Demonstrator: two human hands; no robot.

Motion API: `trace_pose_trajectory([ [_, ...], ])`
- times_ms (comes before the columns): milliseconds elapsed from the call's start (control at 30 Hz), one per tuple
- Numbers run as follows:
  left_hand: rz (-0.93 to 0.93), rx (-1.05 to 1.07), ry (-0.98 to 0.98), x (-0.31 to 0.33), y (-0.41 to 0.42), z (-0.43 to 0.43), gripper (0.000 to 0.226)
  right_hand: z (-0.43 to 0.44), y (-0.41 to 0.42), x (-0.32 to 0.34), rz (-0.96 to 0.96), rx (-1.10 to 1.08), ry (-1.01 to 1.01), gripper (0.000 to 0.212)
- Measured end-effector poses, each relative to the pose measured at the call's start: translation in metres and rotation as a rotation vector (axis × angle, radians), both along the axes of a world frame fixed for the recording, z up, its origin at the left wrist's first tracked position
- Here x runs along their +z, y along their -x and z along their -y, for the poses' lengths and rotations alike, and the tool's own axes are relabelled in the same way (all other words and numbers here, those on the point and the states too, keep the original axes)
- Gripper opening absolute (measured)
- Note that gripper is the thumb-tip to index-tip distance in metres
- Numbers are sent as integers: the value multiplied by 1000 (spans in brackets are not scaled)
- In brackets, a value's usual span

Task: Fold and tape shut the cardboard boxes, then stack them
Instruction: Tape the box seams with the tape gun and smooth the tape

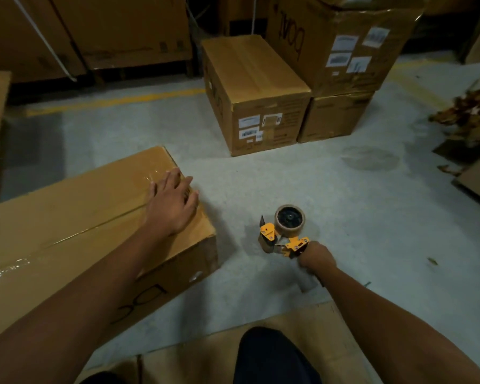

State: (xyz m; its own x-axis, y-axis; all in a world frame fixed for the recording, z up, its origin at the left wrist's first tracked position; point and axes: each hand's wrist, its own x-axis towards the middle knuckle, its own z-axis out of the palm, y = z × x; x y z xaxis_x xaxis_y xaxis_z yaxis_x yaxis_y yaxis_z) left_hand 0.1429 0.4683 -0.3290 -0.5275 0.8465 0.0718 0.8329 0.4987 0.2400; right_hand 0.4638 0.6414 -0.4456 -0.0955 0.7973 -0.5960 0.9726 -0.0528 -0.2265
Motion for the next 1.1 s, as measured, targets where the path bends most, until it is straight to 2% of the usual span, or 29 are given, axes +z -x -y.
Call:
trace_pose_trajectory([
  [67, -1, 2, 8, 1, -1, 1, 74, 11, 4, 24, -94, -4, 155, 24],
  [167, 3, 16, 80, 5, -5, 1, 73, 22, 10, 46, -376, -97, 397, 16],
  [267, 3, 55, 133, 18, -19, 2, 58, 29, 15, 69, -546, -123, 346, 14],
  [367, 10, 31, -91, 40, -48, 2, 46, 36, 17, 95, -643, -48, 262, 15],
  [433, 196, 136, -240, 57, -70, -1, 37, 43, 20, 117, -690, 12, 200, 17],
  [567, 877, 409, -403, 100, -101, -5, 37, 64, 33, 164, -793, 118, 62, 18],
  [633, 1086, 471, -502, 123, -107, -1, 34, 76, 39, 186, -800, 171, -5, 19],
  [767, 1221, 458, -605, 153, -106, 23, 33, 102, 41, 221, -776, 286, -158, 26],
  [967, 1431, 287, -785, 182, -108, 82, 36, 131, 35, 255, -826, 384, -376, 46],
  [1100, 1530, 237, -913, 197, -117, 106, 38, 149, 29, 281, -896, 395, -500, 44],
])
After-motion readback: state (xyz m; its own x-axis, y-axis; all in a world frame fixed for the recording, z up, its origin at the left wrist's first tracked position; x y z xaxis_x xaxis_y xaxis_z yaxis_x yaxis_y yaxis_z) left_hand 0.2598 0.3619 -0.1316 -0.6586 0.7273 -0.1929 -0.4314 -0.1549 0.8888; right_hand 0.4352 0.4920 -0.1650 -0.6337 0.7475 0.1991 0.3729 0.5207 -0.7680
